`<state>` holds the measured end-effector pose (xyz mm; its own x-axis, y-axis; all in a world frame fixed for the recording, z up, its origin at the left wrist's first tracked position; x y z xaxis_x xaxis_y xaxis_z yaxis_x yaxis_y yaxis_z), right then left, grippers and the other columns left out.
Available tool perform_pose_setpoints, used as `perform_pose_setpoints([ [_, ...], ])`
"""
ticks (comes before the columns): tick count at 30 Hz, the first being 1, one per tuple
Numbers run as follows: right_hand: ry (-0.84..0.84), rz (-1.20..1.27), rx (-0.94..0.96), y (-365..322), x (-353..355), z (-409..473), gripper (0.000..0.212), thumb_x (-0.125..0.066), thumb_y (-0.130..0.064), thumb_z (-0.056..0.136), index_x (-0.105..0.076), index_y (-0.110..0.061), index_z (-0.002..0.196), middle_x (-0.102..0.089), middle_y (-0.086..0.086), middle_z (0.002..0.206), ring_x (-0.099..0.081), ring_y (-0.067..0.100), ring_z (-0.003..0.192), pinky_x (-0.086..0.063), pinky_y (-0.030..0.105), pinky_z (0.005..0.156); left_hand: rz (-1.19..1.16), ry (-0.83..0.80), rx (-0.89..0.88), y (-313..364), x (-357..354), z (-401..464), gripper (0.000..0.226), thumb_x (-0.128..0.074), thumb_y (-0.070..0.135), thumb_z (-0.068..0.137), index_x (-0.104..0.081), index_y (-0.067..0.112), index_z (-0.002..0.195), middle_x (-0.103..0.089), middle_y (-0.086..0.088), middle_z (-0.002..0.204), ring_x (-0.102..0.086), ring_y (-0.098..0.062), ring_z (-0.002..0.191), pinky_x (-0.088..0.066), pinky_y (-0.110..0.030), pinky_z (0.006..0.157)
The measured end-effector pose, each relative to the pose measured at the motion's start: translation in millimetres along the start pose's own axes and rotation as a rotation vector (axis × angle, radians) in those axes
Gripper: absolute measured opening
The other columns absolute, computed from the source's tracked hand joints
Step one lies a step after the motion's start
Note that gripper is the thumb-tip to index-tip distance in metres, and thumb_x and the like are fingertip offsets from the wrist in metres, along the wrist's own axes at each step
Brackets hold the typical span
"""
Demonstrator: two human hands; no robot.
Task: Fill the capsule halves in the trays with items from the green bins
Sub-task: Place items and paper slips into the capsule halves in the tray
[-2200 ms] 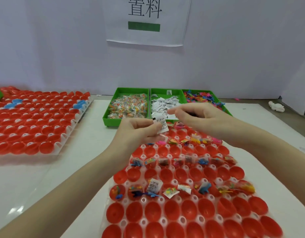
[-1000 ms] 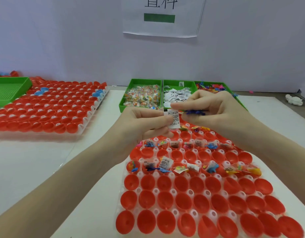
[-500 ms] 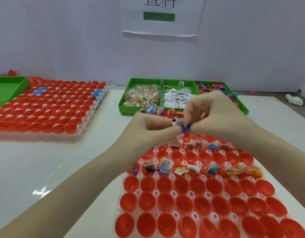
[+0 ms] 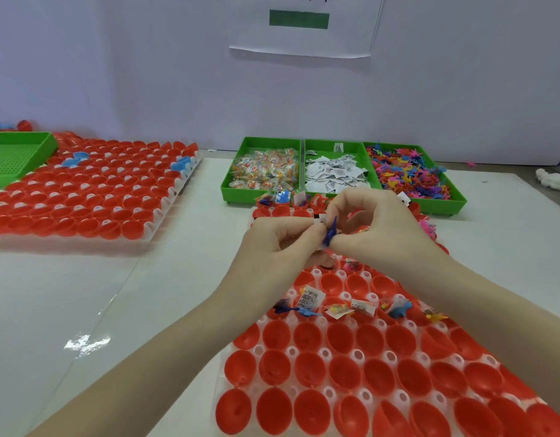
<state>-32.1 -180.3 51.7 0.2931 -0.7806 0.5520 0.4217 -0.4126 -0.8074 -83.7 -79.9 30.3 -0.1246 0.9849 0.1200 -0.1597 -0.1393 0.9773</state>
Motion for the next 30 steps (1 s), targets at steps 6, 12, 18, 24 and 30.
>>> perform_pose_setpoints([
  [6, -0.037, 0.075, -0.084, -1.4, -5.6, 4.8, 0.034, -0.063, 0.012, 0.065, -0.055, -0.019, 0.052, -0.053, -0.012, 0.044, -0.046, 0.002, 0.045, -0.043, 0.016, 0.049, 0.135, -0.053, -0.112, 5.3, 5.7, -8.4, 0.019, -0.055, 0.022, 0.088, -0.072, 0.017, 0.083, -0.07, -0.011, 0.083, -0.067, -0.022, 0.082, -0.055, -0.029, 0.077],
  [12, -0.193, 0.184, -0.088, -8.8, -21.8, -3.2, 0.035, -0.074, 0.015, 0.056, -0.059, -0.017, 0.055, -0.06, 0.004, 0.063, -0.055, 0.014, 0.058, -0.053, 0.031, 0.063, 0.247, -0.009, -0.159, 5.7, 27.6, -18.5, 0.028, -0.06, 0.006, 0.084, -0.07, 0.032, 0.079, -0.072, 0.011, 0.078, -0.067, -0.002, 0.072, -0.054, -0.016, 0.069],
  [18, -0.351, 0.11, 0.023, -12.5, -41.1, -18.5, 0.018, -0.079, -0.023, 0.067, -0.066, -0.025, 0.08, -0.065, -0.009, 0.074, -0.062, 0.006, 0.061, -0.051, 0.018, 0.059, 0.48, 0.005, -0.182, -7.3, 47.3, -47.9, 0.022, -0.058, 0.015, 0.085, -0.069, 0.033, 0.078, -0.066, 0.012, 0.078, -0.064, -0.003, 0.071, -0.05, -0.014, 0.061],
  [24, -0.368, -0.159, 0.261, -22.7, -70.9, -31.1, 0.029, -0.067, -0.015, 0.083, -0.068, -0.013, 0.112, -0.071, -0.005, 0.083, -0.064, 0.009, 0.073, -0.05, 0.025, 0.068, 0.504, 0.077, -0.132, -17.1, 63.0, -68.7, 0.043, -0.071, 0.009, 0.079, -0.07, 0.051, 0.073, -0.066, 0.033, 0.072, -0.064, 0.009, 0.07, -0.047, -0.007, 0.064],
  [30, -0.428, -0.241, 0.389, -22.5, -84.7, -41.3, 0.019, -0.061, -0.013, 0.086, -0.072, -0.004, 0.1, -0.069, 0.013, 0.071, -0.063, 0.02, 0.063, -0.047, 0.038, 0.063, 0.296, 0.216, 0.07, -40.4, 73.3, -80.1, 0.024, -0.077, 0.023, 0.062, -0.068, 0.042, 0.074, -0.071, 0.018, 0.071, -0.067, 0.003, 0.069, -0.048, -0.01, 0.058],
])
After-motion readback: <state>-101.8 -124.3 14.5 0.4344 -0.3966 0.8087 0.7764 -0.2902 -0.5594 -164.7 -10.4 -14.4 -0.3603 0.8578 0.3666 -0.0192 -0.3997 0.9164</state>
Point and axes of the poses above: each hand's wrist, its own z-axis towards the middle knuckle, its own x-axis out of the back of the hand, y = z × x, the point moved 6 cm from there along z, towards the middle knuckle
